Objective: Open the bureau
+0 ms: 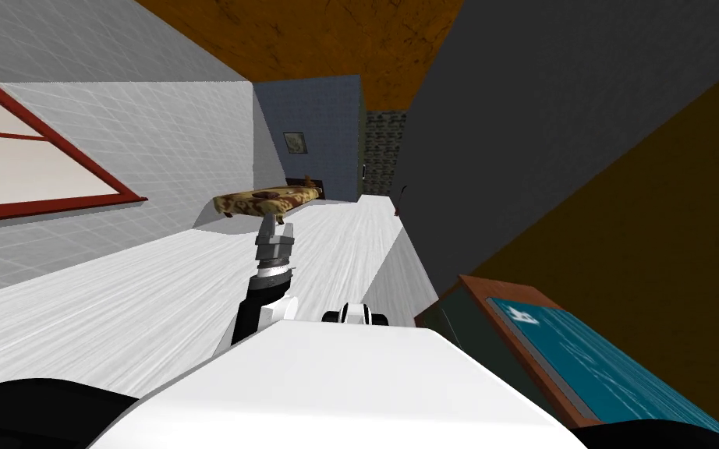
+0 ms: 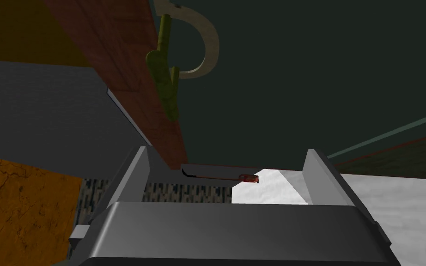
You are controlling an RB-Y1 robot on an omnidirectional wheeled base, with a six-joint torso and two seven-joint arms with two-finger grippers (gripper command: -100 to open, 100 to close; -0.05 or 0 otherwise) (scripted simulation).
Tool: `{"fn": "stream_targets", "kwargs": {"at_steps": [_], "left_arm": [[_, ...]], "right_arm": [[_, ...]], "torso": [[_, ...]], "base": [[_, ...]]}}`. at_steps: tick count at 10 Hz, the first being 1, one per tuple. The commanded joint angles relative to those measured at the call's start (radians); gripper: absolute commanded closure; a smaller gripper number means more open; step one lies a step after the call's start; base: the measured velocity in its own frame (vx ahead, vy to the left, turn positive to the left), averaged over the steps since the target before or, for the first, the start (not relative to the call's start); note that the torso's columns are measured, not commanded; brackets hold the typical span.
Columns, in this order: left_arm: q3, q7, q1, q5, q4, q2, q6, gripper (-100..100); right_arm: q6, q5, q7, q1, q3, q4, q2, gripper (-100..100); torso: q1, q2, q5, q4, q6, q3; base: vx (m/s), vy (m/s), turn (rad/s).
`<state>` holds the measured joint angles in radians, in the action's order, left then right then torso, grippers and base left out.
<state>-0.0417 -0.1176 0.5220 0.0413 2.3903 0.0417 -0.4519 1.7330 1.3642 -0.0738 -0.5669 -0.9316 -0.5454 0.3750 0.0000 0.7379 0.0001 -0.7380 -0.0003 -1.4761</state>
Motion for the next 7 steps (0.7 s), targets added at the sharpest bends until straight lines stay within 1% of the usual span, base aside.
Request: {"fn": "stream_targets", "kwargs": {"at_steps": [1,2,4,5,6,7], "left_arm": [[0.0,0.0,0.0,0.0,0.0,0.0,0.0,0],[0.0,0.0,0.0,0.0,0.0,0.0,0.0,0],[0.0,0.0,0.0,0.0,0.0,0.0,0.0,0],[0.0,0.0,0.0,0.0,0.0,0.0,0.0,0],[0.0,0.0,0.0,0.0,0.0,0.0,0.0,0],[0.0,0.0,0.0,0.0,0.0,0.0,0.0,0]], "right_arm": [[0.004,0.008,-0.017,-0.041,-0.028,0.022,-0.005,-100],[0.005,0.013,-0.026,-0.071,-0.046,0.029,-0.005,-100],[0.006,0.022,-0.043,-0.13,-0.081,0.043,-0.004,-100],[0.006,0.022,-0.043,-0.13,-0.081,0.043,-0.004,-100],[0.005,0.026,-0.052,-0.158,-0.098,0.05,-0.004,-100],[0.005,0.026,-0.052,-0.158,-0.098,0.05,-0.004,-100]], "torso": [[0.0,0.0,0.0,0.0,0.0,0.0],[0.0,0.0,0.0,0.0,0.001,0.0],[0.0,0.001,0.0,0.0,0.0,0.0],[0.0,0.001,0.0,0.0,0.0,0.0],[0.0,0.0,0.0,0.0,0.001,0.0],[0.0,0.0,0.0,0.0,0.0,0.0]], "base": [[-0.016,-0.017,0.068],[-0.019,-0.011,0.164],[-0.028,-0.018,0.288],[-0.024,-0.018,0.1],[-0.018,-0.01,0.168],[-0.014,-0.008,0.119]]}}
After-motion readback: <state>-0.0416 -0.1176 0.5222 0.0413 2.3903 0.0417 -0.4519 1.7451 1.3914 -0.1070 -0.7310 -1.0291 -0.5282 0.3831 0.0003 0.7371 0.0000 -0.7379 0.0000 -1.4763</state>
